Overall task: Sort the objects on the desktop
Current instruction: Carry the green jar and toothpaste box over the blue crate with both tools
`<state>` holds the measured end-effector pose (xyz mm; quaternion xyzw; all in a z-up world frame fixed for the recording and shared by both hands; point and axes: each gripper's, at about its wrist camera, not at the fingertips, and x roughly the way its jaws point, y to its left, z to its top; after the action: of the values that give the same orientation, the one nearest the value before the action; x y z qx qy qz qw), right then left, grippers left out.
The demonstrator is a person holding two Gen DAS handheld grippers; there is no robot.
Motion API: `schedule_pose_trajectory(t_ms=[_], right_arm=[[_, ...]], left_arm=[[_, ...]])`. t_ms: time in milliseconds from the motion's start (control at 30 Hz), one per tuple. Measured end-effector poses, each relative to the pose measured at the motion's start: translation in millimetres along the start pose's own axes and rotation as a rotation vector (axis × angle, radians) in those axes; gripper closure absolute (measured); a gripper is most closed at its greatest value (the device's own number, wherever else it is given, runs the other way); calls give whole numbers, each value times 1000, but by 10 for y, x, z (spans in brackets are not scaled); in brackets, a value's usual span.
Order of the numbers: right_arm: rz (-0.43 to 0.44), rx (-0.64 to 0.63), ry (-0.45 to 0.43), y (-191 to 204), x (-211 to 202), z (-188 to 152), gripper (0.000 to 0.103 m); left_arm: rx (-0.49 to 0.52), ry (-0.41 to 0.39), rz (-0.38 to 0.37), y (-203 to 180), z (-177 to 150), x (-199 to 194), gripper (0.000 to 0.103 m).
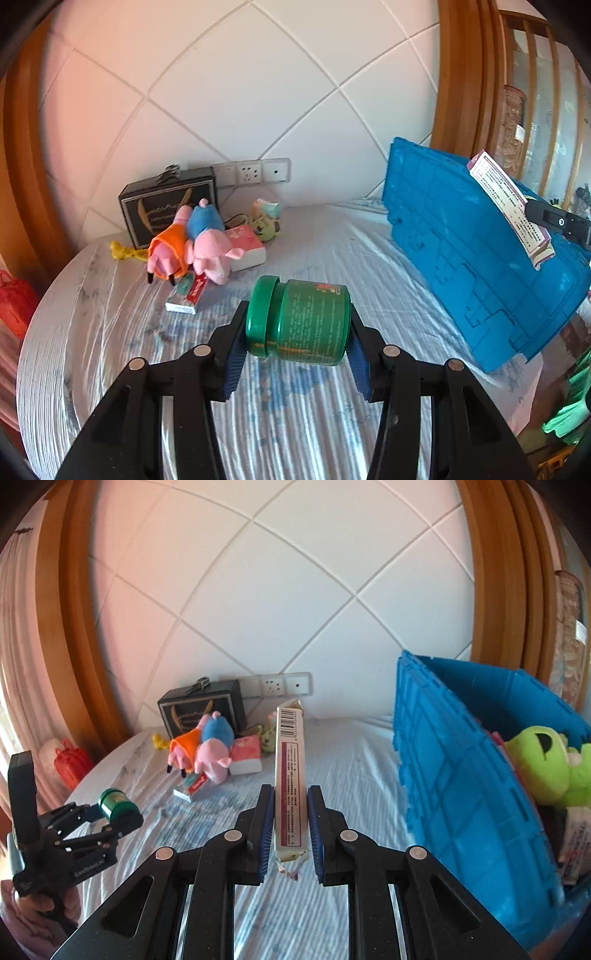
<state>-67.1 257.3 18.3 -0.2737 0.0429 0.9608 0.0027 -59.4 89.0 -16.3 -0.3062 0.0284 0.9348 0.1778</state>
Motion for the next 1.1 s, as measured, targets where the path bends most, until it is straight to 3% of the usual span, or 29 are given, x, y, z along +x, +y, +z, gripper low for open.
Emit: schedule_pose_trajectory(t_ms=[333,700,900,1100], right_arm=[[-123,62,-160,-1002,-901,-53,85],[-271,116,-234,-2138,-1452,-85,85],[-283,146,-227,-2530,-1419,-139,85],[-287,159,-205,-2797,-1400,-204,85]], left_arm=[[93,-124,-155,-1215,388,-187,56],[212,-215,-321,-2662,879,-208,56],[273,-178,-368,-3321,983,-64,56],[306,-101,-339,-3659,1000,107,56]])
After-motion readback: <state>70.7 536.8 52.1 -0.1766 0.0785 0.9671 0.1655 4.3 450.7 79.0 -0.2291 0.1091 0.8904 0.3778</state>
